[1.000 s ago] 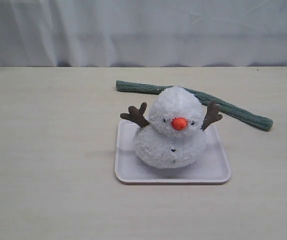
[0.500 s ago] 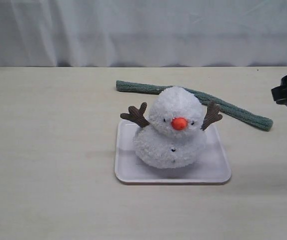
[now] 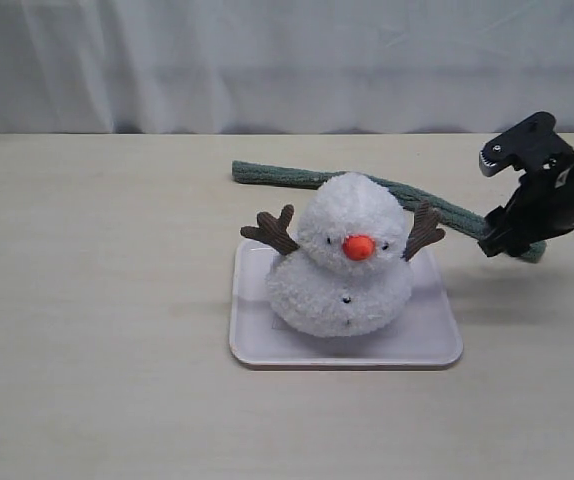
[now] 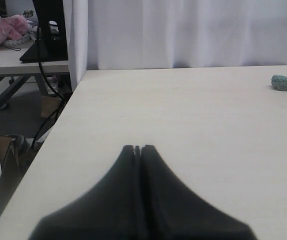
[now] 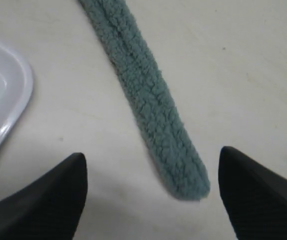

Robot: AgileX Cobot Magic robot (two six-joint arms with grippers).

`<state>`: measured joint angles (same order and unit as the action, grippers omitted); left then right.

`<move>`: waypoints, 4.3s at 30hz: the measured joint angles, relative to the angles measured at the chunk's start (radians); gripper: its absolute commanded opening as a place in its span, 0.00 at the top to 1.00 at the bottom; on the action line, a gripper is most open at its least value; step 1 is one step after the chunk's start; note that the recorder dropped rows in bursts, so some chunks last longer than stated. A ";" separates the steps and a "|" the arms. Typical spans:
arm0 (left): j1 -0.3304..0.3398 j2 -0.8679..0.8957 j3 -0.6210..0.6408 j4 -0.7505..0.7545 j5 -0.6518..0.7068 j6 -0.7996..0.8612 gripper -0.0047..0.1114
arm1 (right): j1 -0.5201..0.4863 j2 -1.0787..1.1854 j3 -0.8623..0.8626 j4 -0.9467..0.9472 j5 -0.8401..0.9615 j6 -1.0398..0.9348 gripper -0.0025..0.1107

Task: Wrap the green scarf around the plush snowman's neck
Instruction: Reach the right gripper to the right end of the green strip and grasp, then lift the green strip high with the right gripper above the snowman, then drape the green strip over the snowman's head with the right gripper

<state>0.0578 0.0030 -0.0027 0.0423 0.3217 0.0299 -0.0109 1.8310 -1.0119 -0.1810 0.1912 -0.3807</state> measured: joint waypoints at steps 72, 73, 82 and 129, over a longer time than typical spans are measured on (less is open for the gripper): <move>0.000 0.000 0.000 0.000 0.000 -0.002 0.96 | 0.490 -0.704 -0.349 0.067 0.355 0.077 0.94; 0.000 0.000 0.000 0.000 0.000 -0.002 0.96 | 0.514 -0.723 -0.349 0.067 0.359 0.077 0.94; 0.000 0.000 0.000 0.000 0.000 -0.002 0.96 | 0.686 -0.830 -0.349 0.156 0.385 0.079 0.94; 0.000 0.000 0.000 0.000 0.000 -0.002 0.96 | 0.729 -0.382 -0.242 -0.670 0.387 0.584 0.94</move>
<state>0.0578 0.0030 -0.0027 0.0423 0.3217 0.0284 0.7186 1.4488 -1.2539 -0.8508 0.5781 0.2032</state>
